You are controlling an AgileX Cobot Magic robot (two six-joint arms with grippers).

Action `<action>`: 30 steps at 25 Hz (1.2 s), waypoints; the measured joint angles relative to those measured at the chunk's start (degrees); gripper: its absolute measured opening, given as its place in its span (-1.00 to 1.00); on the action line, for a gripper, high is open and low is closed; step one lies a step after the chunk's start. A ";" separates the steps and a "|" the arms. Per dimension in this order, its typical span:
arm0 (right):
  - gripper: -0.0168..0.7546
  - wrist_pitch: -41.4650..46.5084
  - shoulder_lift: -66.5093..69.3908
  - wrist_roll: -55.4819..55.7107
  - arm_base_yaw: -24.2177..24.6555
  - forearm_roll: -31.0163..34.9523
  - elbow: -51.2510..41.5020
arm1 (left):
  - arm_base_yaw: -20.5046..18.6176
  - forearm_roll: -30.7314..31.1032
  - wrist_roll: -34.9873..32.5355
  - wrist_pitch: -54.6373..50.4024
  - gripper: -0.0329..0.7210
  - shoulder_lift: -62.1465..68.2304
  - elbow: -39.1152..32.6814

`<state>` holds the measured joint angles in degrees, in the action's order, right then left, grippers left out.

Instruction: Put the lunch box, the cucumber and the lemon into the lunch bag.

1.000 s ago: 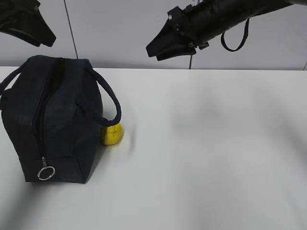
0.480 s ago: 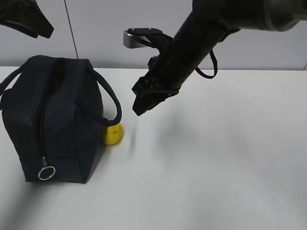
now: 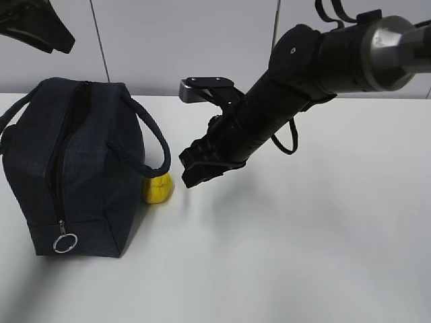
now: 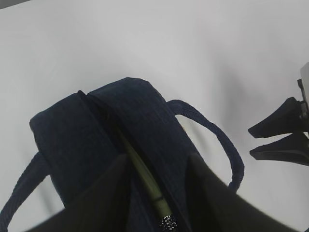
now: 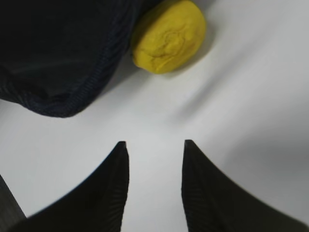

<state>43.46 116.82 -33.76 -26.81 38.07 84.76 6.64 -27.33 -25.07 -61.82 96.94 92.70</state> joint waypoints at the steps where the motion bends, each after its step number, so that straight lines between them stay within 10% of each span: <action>1: -0.24 -1.20 0.00 -0.11 -0.52 0.84 -0.59 | 0.00 0.00 0.00 0.00 -0.23 0.00 0.00; 30: 0.12 -20.49 7.67 -3.62 -4.62 20.29 -1.94 | 0.00 0.10 -0.36 -1.04 -0.23 0.00 0.00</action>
<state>22.97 124.49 -37.38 -31.43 58.36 82.81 6.64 -27.23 -25.42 -62.86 96.94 92.70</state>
